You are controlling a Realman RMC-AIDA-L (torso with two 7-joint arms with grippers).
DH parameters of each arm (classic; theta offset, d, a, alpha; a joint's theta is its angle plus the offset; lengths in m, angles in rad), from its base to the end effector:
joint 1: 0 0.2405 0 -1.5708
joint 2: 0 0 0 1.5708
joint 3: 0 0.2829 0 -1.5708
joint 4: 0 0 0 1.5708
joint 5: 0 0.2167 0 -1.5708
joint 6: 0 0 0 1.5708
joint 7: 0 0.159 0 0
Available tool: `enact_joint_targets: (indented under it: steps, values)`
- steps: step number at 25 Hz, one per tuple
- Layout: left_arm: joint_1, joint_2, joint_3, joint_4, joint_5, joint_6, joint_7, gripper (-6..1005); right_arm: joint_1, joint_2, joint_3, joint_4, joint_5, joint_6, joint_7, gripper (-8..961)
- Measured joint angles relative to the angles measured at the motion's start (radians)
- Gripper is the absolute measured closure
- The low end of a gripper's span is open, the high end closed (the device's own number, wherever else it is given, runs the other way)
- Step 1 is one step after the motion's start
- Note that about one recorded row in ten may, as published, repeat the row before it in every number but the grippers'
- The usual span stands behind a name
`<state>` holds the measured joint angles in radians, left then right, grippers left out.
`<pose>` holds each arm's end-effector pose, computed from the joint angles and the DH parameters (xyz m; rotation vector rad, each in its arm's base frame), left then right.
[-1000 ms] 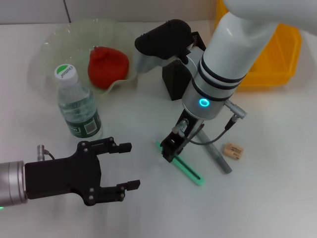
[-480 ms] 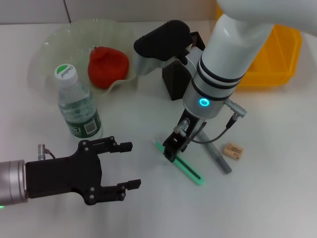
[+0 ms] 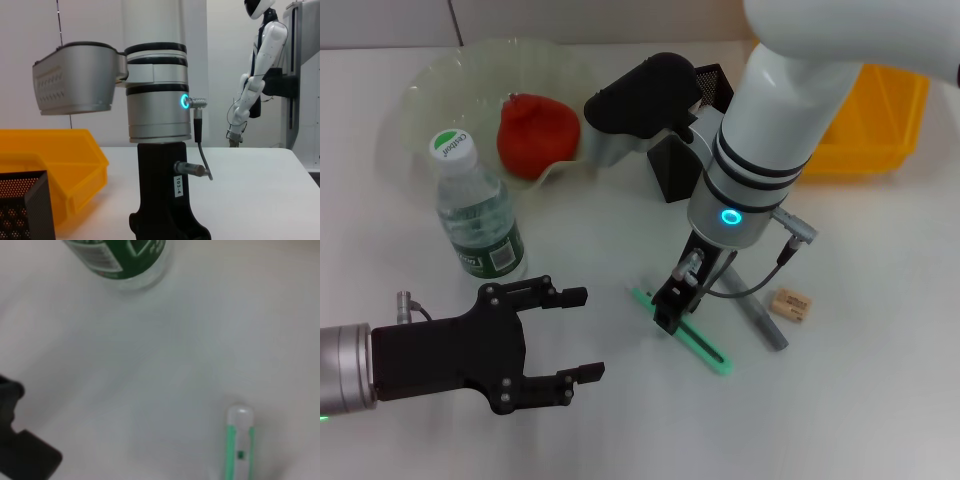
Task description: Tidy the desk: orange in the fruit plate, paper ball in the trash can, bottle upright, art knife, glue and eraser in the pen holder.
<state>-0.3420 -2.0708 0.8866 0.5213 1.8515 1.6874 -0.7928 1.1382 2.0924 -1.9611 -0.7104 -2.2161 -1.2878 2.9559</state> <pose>-0.3103 0.2622 -0.0575 -2.8209 -0.0803 -0.8014 0.1226 0.3768 -0.1599 -2.6637 0.9993 -0.8455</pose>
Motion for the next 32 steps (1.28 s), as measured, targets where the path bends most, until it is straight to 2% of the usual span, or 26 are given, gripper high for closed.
enact_joint_targets:
  steps: [21,27,31,32]
  values:
    - [-0.003,0.0,0.0,0.0,-0.002,0.0,0.001,257,0.019,0.0,-0.102,-0.011,0.019,0.011,0.0,621]
    - [-0.003,0.0,-0.002,-0.001,-0.003,-0.006,0.001,257,0.029,0.0,-0.126,-0.014,0.02,0.003,0.0,648]
    - [-0.004,-0.001,-0.003,-0.001,-0.003,-0.007,0.001,257,0.02,0.0,-0.118,-0.025,0.02,0.001,0.0,785]
    - [-0.004,-0.001,-0.003,-0.001,-0.003,-0.007,0.001,257,0.02,0.0,-0.118,-0.025,0.02,0.001,0.0,785]
